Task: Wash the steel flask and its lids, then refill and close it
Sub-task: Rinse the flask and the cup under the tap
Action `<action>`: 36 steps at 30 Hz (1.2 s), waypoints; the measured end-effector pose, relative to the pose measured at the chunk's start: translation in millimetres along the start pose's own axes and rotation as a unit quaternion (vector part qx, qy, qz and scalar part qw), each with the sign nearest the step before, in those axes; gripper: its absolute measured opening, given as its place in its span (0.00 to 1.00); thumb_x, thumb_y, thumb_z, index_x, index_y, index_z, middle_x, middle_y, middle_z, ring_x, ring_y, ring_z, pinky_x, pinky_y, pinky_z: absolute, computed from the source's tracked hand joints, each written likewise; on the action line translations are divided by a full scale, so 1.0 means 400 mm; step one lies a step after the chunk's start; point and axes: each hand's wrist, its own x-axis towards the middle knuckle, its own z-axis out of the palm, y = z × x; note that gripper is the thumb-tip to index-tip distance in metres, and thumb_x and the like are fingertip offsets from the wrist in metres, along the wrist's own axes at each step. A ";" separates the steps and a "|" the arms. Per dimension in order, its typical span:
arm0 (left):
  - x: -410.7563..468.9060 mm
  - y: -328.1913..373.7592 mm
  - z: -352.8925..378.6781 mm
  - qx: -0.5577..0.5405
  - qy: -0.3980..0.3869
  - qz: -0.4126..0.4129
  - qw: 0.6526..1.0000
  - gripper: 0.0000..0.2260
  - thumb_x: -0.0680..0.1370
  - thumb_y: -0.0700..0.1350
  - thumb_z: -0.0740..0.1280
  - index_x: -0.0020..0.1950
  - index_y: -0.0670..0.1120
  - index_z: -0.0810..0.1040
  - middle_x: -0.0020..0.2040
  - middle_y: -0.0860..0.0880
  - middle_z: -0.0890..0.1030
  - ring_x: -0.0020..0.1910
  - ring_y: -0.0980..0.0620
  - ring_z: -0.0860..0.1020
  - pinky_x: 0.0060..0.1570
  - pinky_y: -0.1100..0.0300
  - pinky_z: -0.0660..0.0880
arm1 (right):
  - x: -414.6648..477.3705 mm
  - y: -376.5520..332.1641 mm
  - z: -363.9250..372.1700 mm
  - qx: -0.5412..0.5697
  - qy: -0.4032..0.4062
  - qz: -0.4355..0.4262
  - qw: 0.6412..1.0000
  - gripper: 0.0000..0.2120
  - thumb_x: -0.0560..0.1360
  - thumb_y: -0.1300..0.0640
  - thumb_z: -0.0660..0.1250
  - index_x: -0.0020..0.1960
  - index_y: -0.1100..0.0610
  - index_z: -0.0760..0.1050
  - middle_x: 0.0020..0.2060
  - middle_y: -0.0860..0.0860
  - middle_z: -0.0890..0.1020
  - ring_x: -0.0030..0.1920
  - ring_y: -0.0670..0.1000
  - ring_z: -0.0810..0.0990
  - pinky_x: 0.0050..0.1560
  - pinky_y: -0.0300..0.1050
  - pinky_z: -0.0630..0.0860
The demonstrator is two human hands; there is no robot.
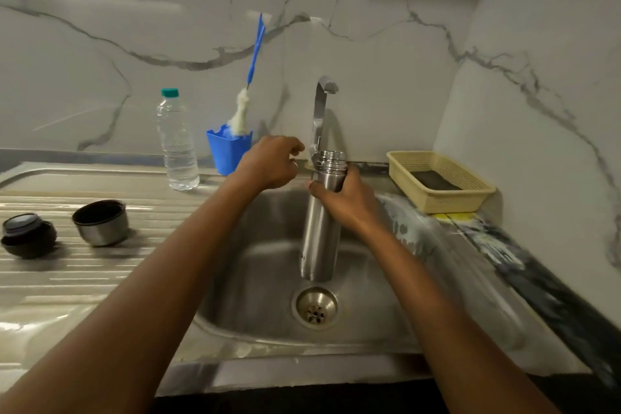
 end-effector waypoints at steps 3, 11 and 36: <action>0.078 0.015 0.043 0.053 -0.026 0.043 0.997 0.22 0.79 0.40 0.65 0.73 0.49 0.73 0.69 0.48 0.77 0.68 0.44 0.74 0.65 0.46 0.73 | 0.008 0.017 0.005 -0.028 0.008 0.009 1.000 0.30 0.73 0.35 0.70 0.67 0.51 0.68 0.54 0.49 0.80 0.53 0.54 0.80 0.47 0.47 0.71; 0.217 0.026 0.140 0.283 -0.067 0.135 0.947 0.28 0.82 0.45 0.66 0.80 0.53 0.60 0.81 0.55 0.57 0.73 0.46 0.68 0.58 0.47 0.75 | 0.043 0.041 0.035 -0.077 0.026 0.016 0.997 0.30 0.71 0.32 0.69 0.63 0.51 0.69 0.49 0.46 0.81 0.48 0.53 0.80 0.39 0.45 0.72; 0.188 -0.030 0.120 0.133 -0.060 0.058 0.988 0.21 0.79 0.37 0.65 0.73 0.46 0.72 0.67 0.46 0.77 0.61 0.43 0.77 0.59 0.47 0.76 | 0.084 0.038 0.057 -0.002 -0.019 0.007 1.000 0.32 0.71 0.34 0.71 0.65 0.52 0.69 0.54 0.49 0.81 0.53 0.53 0.81 0.52 0.50 0.78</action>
